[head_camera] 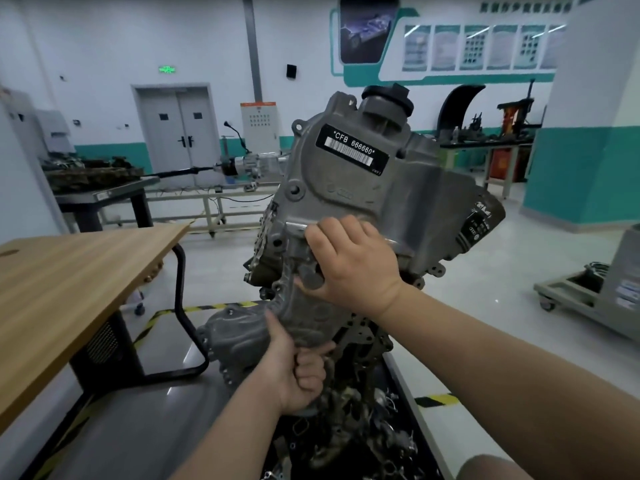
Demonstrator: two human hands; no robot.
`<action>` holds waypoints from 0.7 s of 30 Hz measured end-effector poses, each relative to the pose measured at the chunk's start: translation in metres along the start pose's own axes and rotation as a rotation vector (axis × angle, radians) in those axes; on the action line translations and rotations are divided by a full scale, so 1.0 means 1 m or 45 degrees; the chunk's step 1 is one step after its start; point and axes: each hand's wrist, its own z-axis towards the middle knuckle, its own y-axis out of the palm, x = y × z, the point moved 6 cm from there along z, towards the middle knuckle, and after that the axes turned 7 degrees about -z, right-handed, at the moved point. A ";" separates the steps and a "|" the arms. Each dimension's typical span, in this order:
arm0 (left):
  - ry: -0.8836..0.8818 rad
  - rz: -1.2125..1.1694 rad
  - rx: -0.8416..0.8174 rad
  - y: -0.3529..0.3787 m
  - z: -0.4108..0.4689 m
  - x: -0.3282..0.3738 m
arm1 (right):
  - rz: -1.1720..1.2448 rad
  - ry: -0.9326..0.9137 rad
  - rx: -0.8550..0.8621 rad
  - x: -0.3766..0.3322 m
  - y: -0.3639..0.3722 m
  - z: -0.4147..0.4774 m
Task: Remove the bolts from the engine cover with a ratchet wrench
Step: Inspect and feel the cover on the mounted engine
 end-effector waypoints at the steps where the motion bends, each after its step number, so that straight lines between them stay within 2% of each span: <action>1: -0.007 0.009 0.021 0.004 0.002 0.001 | 0.009 -0.026 -0.001 -0.002 0.001 -0.001; 5: -0.040 0.058 0.077 0.017 0.010 0.006 | 0.067 -0.084 -0.007 -0.007 -0.001 0.000; 8: -0.044 -0.051 0.032 0.025 0.015 0.006 | 0.118 -0.105 -0.034 -0.011 0.000 -0.003; 14: 0.035 -0.187 0.059 0.038 0.026 0.010 | 0.282 0.043 -0.058 -0.008 -0.012 0.005; 16: -0.014 -0.178 0.108 0.036 0.022 0.005 | 0.302 0.273 0.120 0.008 -0.035 -0.005; 18: -0.060 -0.198 0.141 0.032 0.021 0.000 | 0.208 0.766 0.339 0.047 -0.061 -0.031; 19: -0.065 -0.212 0.161 0.030 0.021 -0.001 | 0.209 1.052 0.325 0.068 -0.066 -0.045; 21: -0.058 -0.219 0.187 0.028 0.020 -0.002 | 0.345 1.524 0.021 0.095 -0.052 -0.062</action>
